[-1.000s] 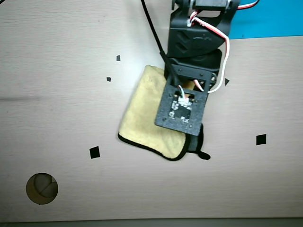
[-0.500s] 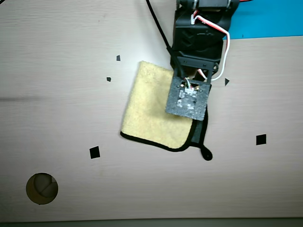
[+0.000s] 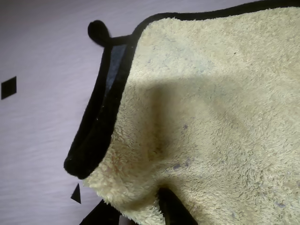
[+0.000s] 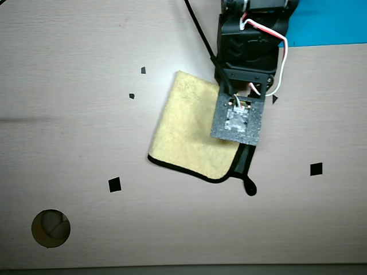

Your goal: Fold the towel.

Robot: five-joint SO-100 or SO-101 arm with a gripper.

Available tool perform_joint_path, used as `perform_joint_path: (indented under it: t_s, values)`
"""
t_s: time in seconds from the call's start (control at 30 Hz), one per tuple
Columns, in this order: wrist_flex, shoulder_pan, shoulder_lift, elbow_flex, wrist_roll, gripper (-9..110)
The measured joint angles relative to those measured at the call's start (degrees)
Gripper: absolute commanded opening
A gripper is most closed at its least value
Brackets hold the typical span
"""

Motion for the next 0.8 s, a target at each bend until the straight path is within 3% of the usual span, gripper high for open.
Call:
perform_joint_path:
  t_s: [0.47, 0.8]
  values:
    - [8.70, -0.70, 9.05, -4.66, 1.14, 12]
    - [6.94, 10.11, 9.76, 4.75, 4.13, 12]
